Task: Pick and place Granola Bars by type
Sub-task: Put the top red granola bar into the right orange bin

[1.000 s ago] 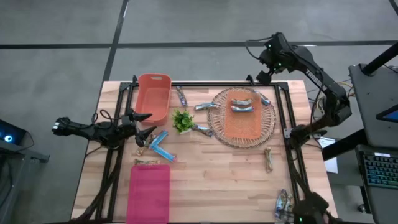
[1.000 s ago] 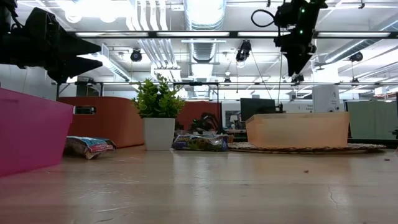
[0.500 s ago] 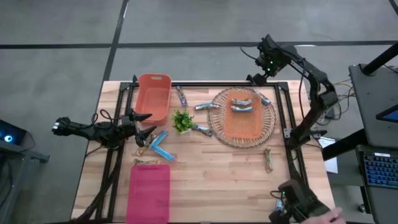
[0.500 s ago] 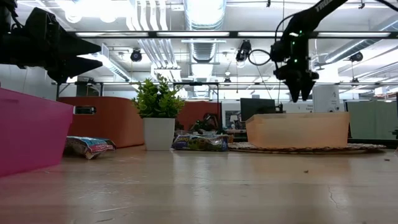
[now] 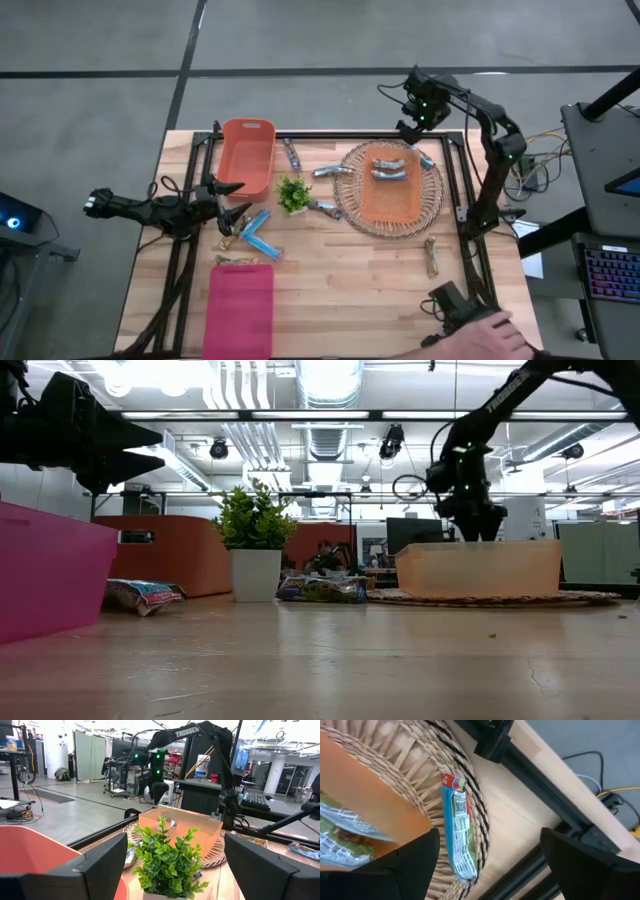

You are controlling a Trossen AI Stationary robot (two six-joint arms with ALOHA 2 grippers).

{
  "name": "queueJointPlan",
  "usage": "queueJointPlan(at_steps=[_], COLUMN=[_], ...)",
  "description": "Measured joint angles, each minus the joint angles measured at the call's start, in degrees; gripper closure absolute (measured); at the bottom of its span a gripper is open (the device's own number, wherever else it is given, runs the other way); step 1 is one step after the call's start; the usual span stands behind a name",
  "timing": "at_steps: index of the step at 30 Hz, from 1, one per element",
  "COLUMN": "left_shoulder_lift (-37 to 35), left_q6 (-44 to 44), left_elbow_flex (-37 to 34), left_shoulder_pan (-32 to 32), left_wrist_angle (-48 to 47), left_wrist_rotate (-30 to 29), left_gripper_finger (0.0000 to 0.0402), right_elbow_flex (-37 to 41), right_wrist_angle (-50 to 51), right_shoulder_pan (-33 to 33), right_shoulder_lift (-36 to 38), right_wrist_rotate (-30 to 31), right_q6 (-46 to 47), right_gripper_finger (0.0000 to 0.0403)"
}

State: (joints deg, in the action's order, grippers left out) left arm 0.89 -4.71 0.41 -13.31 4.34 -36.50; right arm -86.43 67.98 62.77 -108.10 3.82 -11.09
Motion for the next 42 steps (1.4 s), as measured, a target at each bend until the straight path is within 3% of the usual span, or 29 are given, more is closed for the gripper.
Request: queueJointPlan(at_steps=[5, 16, 38, 42], left_shoulder_lift=[0.0, 0.01, 0.01, 0.01], left_q6=[0.0, 0.0, 0.0, 0.0], left_elbow_flex=[0.01, 0.01, 0.01, 0.0], left_shoulder_pan=[0.0, 0.0, -0.01, -0.01], left_wrist_angle=[0.0, 0.0, 0.0, 0.0], left_wrist_rotate=[-0.01, -0.01, -0.01, -0.01], left_gripper_finger=[0.009, 0.009, 0.009, 0.009], right_elbow_flex=[-0.16, -0.34, -0.15, -0.15], right_wrist_angle=[-0.12, -0.53, -2.32, -2.33], right_shoulder_pan=[-0.93, -1.86, -1.19, -0.89], right_shoulder_lift=[-3.22, -7.19, -10.18, -10.33], right_wrist_rotate=[-2.82, -2.97, -2.81, -2.84], right_q6=[0.56, 2.1, 2.03, 2.08], right_gripper_finger=[0.0076, 0.0076, 0.0076, 0.0093])
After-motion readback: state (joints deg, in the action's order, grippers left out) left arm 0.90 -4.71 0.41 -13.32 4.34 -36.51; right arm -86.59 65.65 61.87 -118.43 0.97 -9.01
